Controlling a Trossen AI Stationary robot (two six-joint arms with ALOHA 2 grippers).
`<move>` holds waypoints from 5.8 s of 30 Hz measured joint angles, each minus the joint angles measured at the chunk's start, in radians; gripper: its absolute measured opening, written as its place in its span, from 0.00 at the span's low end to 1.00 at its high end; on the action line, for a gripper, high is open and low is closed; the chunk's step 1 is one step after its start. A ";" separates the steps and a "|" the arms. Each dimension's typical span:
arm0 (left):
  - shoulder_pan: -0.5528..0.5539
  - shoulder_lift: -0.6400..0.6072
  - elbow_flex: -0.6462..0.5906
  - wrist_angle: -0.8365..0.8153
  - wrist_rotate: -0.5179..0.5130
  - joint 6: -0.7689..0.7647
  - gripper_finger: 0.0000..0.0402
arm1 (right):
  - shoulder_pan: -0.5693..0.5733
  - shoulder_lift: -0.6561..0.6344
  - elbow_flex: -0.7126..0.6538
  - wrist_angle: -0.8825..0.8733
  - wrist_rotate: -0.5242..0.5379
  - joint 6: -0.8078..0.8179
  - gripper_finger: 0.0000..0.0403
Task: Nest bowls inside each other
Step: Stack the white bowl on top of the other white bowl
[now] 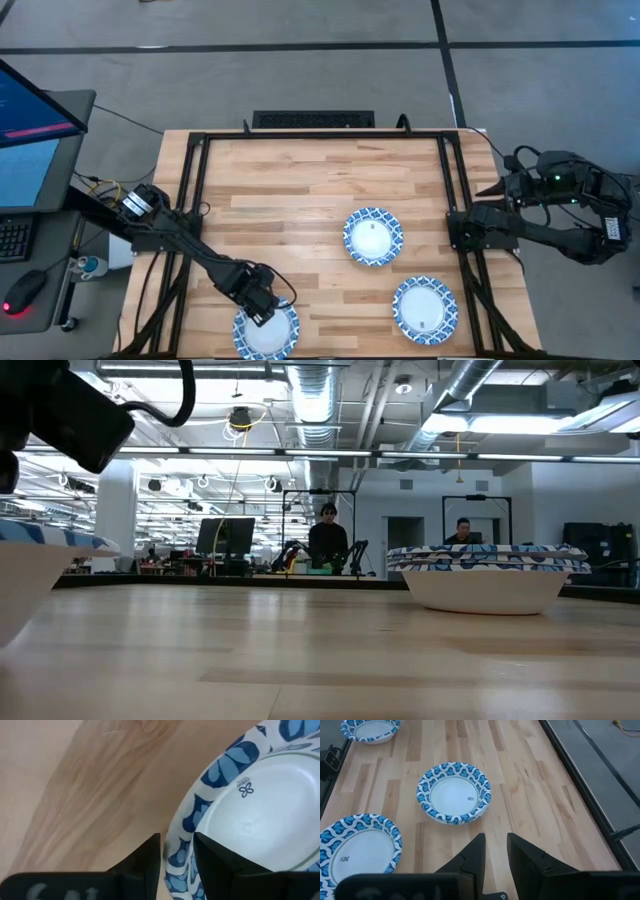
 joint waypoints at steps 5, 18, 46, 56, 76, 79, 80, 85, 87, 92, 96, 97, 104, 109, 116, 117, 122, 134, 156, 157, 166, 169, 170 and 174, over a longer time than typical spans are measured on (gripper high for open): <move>0.000 0.000 0.000 0.001 -0.001 0.045 0.20 | 0.000 0.000 0.000 0.010 0.000 0.000 0.26; 0.041 0.000 0.011 0.136 -0.095 -0.031 0.00 | 0.000 0.000 0.000 0.034 0.005 0.032 0.26; 0.583 0.164 0.584 0.148 -0.315 0.258 0.00 | 0.001 -0.024 -0.001 -0.005 0.080 -0.061 0.26; 0.614 0.508 0.976 -0.033 -0.199 0.322 0.00 | 0.001 -0.071 0.001 -0.008 0.078 -0.046 0.26; 0.645 0.630 1.241 -0.356 -0.104 0.466 0.01 | 0.023 -0.083 -0.001 -0.008 0.076 -0.053 0.26; 0.658 0.630 1.241 -0.356 -0.106 0.492 0.04 | 0.040 -0.083 -0.001 -0.007 0.076 -0.037 0.26; 0.664 0.631 1.241 -0.355 -0.107 0.502 0.05 | 0.044 -0.083 -0.001 -0.008 0.076 -0.028 0.26; 0.689 0.638 1.236 -0.345 -0.100 0.502 0.14 | 0.064 -0.083 -0.001 -0.007 0.076 0.007 0.26; 0.694 0.637 1.217 -0.301 -0.102 0.511 0.17 | 0.070 -0.083 -0.001 -0.008 0.076 0.008 0.26; 0.696 0.639 1.213 -0.293 -0.088 0.543 0.24 | 0.074 -0.083 -0.001 -0.007 0.076 0.008 0.26; 0.698 0.638 1.219 -0.299 -0.095 0.550 0.26 | 0.074 -0.083 -0.001 -0.008 0.076 0.008 0.26; 0.699 0.635 1.226 -0.301 -0.096 0.546 0.27 | 0.074 -0.083 -0.001 -0.008 0.076 0.008 0.26; 0.679 0.591 1.247 -0.240 -0.077 0.533 0.27 | 0.073 -0.083 -0.001 -0.008 -0.029 0.008 0.26; 0.632 0.533 1.247 -0.112 -0.099 0.546 0.27 | 0.073 -0.082 -0.001 -0.008 -0.050 0.010 0.26; 0.536 0.445 1.249 0.003 -0.321 0.752 0.27 | 0.063 -0.082 -0.001 -0.008 -0.053 0.107 0.26; 0.524 0.438 1.249 0.019 -0.349 0.780 0.27 | 0.058 -0.082 -0.004 -0.007 -0.053 0.119 0.26; 0.473 0.426 1.249 0.058 -0.370 0.910 0.27 | 0.032 -0.082 -0.066 -0.008 -0.053 0.088 0.26; 0.454 0.427 1.246 0.035 -0.349 0.905 0.27 | 0.064 -0.082 -0.322 -0.008 -0.388 0.189 0.26; 0.466 0.428 1.246 -0.026 -0.447 0.948 0.27 | 0.071 -0.079 -0.329 0.050 -0.255 0.010 0.26; 0.469 0.428 1.246 -0.026 -0.447 0.946 0.27 | 0.071 -0.079 -0.329 0.079 -0.250 0.009 0.26; 0.493 0.428 1.246 -0.003 -0.447 0.937 0.27 | 0.071 -0.075 -0.329 0.476 0.015 0.004 0.25; 0.499 0.429 1.246 -0.003 -0.447 0.936 0.27 | 0.071 -0.053 -0.333 0.558 0.033 -0.028 0.25; 0.500 0.429 1.246 -0.003 -0.447 0.936 0.27 | 0.071 -0.044 -0.341 0.581 0.033 -0.028 0.25; 0.508 0.429 1.246 0.000 -0.447 0.936 0.27 | 0.073 0.008 -0.416 0.637 0.028 -0.028 0.25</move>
